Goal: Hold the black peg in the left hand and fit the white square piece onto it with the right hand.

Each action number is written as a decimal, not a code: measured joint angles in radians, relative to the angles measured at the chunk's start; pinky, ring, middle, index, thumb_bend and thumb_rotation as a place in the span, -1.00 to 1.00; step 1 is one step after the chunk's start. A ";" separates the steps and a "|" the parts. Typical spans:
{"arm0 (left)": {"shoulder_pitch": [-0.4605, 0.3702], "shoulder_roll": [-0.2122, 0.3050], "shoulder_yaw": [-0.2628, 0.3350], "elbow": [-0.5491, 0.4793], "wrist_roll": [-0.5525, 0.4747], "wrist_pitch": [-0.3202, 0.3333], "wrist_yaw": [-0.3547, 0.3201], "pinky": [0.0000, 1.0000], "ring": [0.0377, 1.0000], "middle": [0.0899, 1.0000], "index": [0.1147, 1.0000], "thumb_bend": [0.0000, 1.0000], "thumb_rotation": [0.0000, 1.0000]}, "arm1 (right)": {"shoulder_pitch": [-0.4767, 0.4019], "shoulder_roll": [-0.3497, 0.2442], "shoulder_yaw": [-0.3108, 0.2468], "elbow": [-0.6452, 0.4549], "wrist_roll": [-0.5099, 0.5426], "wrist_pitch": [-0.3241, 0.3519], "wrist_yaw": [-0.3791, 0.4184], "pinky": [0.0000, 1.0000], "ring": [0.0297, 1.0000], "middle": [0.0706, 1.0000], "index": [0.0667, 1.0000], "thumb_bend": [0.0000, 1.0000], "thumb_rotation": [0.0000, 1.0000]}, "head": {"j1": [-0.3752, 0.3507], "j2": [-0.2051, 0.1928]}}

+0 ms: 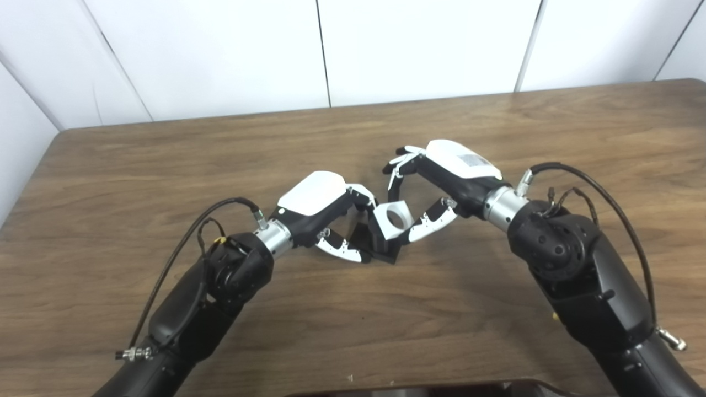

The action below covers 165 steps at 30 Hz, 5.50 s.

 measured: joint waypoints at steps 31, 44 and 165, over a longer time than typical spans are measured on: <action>-0.016 0.001 -0.019 0.008 0.002 0.002 0.000 0.12 0.37 0.42 -0.14 0.04 -0.84 | -0.120 -0.007 0.039 -0.157 -0.009 -0.001 0.113 0.92 0.87 0.60 -0.12 0.04 -0.71 | 0.008 -0.003; -0.019 0.002 -0.019 0.011 0.001 0.002 -0.002 0.12 0.36 0.43 -0.14 0.04 -0.84 | -0.216 -0.045 0.048 -0.186 -0.020 -0.001 0.215 0.92 0.89 0.60 -0.12 0.04 -0.71 | 0.002 0.002; -0.019 0.004 -0.018 -0.004 0.001 0.016 -0.028 0.09 0.32 0.43 -0.14 0.04 -0.84 | -0.148 -0.027 0.083 0.021 -0.083 -0.128 0.154 0.92 0.86 0.61 -0.11 0.04 -0.72 | 0.044 0.026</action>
